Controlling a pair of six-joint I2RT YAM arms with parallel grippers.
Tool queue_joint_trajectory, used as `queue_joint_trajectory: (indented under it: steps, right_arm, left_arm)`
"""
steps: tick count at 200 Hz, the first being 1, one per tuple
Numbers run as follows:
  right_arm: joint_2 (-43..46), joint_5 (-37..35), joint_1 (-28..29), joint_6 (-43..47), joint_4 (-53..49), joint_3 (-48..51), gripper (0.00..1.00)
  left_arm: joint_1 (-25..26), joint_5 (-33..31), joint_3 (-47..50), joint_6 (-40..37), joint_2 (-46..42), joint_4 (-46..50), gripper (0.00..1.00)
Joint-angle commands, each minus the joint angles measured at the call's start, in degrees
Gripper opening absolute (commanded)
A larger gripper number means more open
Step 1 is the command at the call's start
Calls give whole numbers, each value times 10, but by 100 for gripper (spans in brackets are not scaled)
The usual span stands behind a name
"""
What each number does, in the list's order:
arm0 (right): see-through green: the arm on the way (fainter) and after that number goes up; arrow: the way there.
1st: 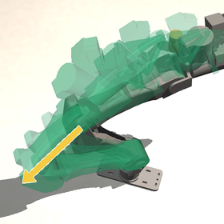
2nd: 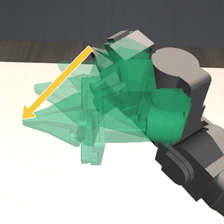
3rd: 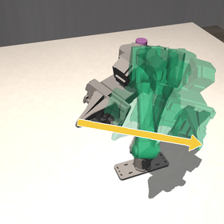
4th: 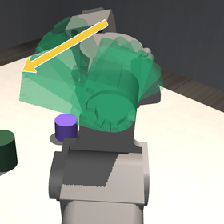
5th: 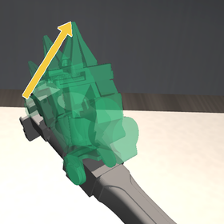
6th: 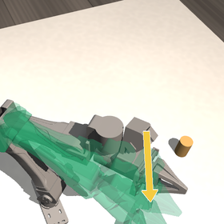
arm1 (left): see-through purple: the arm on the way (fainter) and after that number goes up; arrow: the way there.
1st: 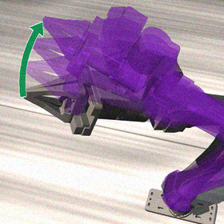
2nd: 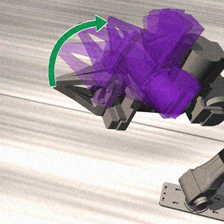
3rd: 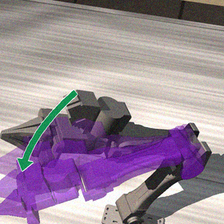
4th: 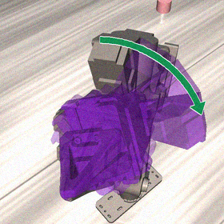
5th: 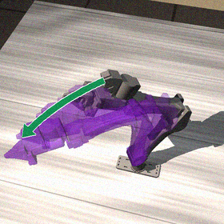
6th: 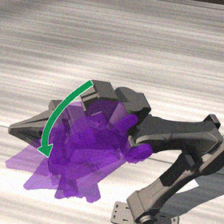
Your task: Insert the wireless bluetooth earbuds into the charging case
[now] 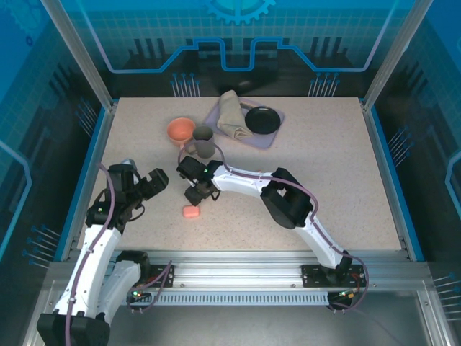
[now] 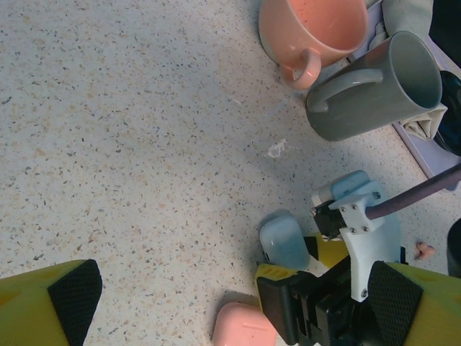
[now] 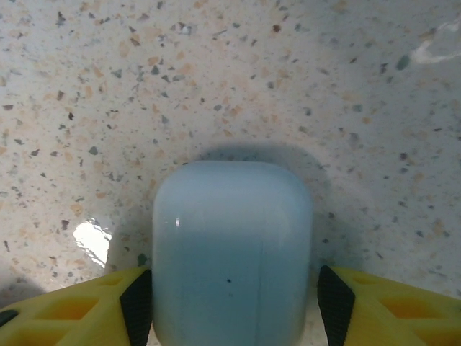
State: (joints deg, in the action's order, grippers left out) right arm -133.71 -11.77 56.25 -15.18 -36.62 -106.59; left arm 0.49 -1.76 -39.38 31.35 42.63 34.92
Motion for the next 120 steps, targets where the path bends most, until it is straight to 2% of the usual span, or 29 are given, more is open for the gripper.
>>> queue_joint_trajectory:
  steps: [1, 67, 120]
  right_arm:
    - [-24, -9, 3, 8, -19, -17, 63]
    - [-21, -5, -3, 3, -13, -6, 46]
    - [22, -7, -14, 10, 37, 50, 41]
  left_arm:
    - [2, -7, -21, -12, 4, 12, 99]
    - [2, -5, -25, -11, 10, 12, 99]
    - [2, 7, -23, -9, 15, 8, 99]
